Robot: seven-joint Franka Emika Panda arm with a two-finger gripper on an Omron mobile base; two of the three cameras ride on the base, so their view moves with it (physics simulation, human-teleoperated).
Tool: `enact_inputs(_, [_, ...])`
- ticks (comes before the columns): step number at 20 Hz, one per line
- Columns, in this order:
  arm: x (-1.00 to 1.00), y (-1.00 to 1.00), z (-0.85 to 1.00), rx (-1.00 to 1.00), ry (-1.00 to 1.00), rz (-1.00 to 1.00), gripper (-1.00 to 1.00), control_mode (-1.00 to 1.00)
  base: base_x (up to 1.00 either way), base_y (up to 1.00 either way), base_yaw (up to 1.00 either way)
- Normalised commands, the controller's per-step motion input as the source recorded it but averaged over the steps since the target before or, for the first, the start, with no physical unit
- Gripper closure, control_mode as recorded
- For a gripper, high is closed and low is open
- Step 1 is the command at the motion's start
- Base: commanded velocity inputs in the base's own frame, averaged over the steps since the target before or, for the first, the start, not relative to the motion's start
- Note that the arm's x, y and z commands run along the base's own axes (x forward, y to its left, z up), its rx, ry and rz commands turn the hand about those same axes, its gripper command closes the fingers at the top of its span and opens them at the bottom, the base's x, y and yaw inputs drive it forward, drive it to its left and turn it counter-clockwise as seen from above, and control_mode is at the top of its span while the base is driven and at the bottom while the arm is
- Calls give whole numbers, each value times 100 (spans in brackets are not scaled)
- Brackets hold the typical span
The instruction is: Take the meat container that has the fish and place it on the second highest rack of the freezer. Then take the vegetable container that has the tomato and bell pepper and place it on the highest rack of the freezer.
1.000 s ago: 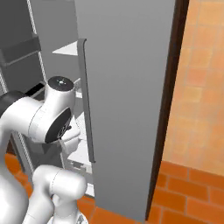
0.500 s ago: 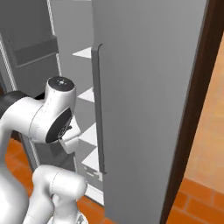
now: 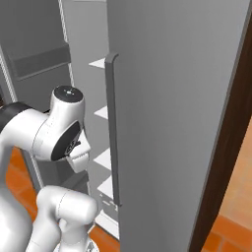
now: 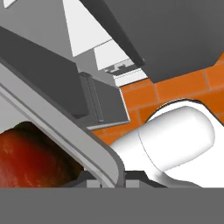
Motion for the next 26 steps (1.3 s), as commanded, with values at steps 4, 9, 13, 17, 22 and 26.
enact_inputs(4, [0, 0, 0, 0, 0, 0, 100, 100, 27, 0, 11])
enact_inputs(9, [0, 0, 0, 0, 0, 0, 100, 100, 30, 0, 9])
enact_inputs(13, [0, 0, 0, 0, 0, 0, 100, 100, 34, 1, 7])
enact_inputs(17, [0, 0, 0, 0, 0, 0, 100, 100, 51, 0, 3])
enact_inputs(22, [0, 0, 0, 0, 0, 0, 100, 100, 24, 9, 5])
enact_inputs(26, [0, 0, 0, 0, 0, 0, 100, 100, 51, 7, 2])
